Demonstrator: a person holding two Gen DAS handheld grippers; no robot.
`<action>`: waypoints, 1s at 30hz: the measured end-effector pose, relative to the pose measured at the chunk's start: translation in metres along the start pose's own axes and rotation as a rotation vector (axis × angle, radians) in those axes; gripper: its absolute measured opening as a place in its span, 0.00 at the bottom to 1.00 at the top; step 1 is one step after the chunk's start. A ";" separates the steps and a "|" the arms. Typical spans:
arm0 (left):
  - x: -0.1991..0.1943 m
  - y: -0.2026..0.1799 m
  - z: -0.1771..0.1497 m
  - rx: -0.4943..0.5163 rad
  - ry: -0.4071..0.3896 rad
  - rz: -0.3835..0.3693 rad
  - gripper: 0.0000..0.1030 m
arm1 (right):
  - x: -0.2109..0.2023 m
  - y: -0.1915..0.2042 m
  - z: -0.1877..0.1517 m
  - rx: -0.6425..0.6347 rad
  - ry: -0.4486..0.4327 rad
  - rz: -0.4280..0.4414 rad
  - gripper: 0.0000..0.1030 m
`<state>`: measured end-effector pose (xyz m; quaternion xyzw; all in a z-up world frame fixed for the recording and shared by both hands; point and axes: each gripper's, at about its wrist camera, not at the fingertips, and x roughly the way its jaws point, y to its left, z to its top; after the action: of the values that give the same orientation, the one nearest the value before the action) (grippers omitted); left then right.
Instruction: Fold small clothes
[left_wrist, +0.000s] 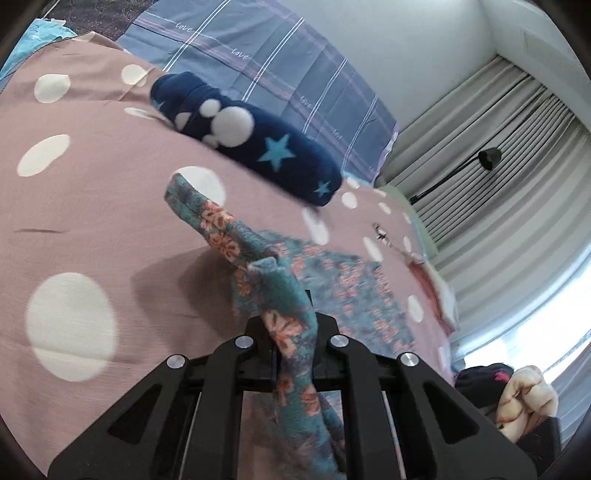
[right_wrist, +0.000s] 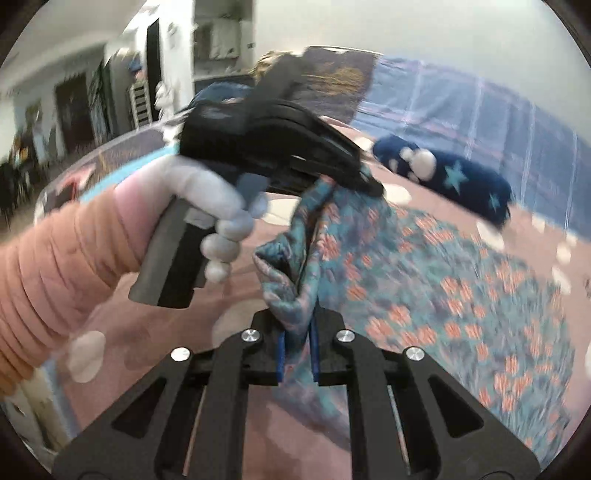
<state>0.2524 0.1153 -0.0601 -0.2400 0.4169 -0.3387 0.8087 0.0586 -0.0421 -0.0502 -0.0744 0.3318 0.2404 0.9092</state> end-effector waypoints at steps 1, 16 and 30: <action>0.005 -0.009 0.000 0.000 0.001 0.000 0.09 | -0.005 -0.012 -0.002 0.040 -0.007 0.008 0.09; 0.111 -0.140 -0.011 0.175 0.108 0.019 0.09 | -0.080 -0.156 -0.063 0.421 -0.102 0.047 0.09; 0.226 -0.205 -0.041 0.261 0.253 0.061 0.09 | -0.112 -0.240 -0.129 0.638 -0.127 -0.049 0.10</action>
<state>0.2427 -0.1930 -0.0601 -0.0759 0.4750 -0.3925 0.7840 0.0286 -0.3333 -0.0836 0.2213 0.3311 0.1067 0.9111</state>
